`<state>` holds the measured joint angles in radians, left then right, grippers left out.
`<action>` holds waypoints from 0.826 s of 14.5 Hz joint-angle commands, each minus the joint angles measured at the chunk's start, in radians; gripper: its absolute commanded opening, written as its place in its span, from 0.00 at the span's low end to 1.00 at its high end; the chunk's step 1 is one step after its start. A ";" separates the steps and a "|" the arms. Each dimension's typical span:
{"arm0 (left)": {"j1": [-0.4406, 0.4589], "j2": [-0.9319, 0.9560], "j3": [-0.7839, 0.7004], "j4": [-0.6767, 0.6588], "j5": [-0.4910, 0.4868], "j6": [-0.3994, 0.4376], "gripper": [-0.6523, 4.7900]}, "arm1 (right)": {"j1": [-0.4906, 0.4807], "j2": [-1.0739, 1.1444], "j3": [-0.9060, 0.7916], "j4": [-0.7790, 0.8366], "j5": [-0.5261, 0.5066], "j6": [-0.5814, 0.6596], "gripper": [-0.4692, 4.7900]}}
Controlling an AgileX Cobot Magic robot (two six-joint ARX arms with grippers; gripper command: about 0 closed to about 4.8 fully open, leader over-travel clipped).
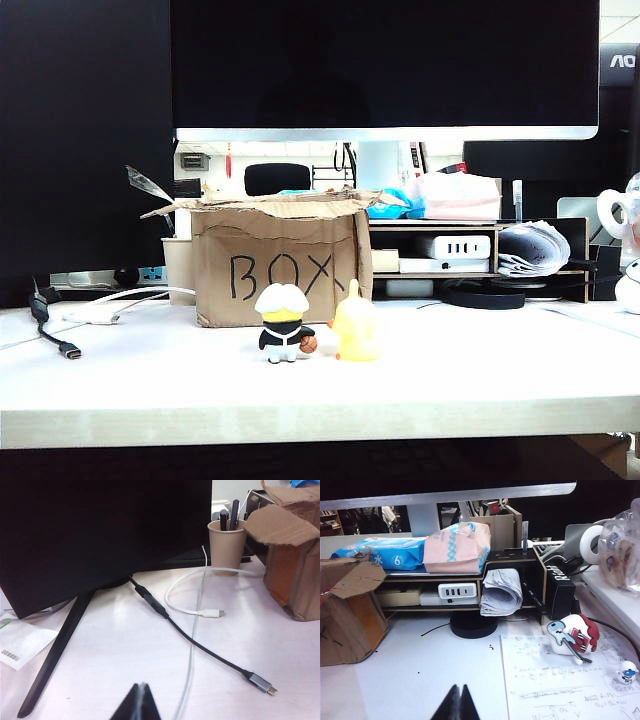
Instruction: Put the doll that is least similar in size compared to the others into the paper box.
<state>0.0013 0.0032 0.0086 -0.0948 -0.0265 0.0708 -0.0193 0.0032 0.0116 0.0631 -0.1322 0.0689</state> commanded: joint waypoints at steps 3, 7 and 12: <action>-0.001 0.000 0.001 0.002 0.004 0.000 0.11 | 0.000 0.000 -0.005 0.016 -0.001 -0.002 0.09; -0.001 0.000 0.001 0.002 0.004 0.000 0.11 | 0.002 0.000 -0.005 0.016 -0.008 -0.002 0.09; -0.001 0.000 0.001 0.002 0.004 0.000 0.11 | -0.001 0.000 -0.004 0.017 0.124 -0.002 0.09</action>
<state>0.0013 0.0032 0.0086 -0.0948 -0.0265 0.0708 -0.0193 0.0032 0.0116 0.0628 -0.0322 0.0685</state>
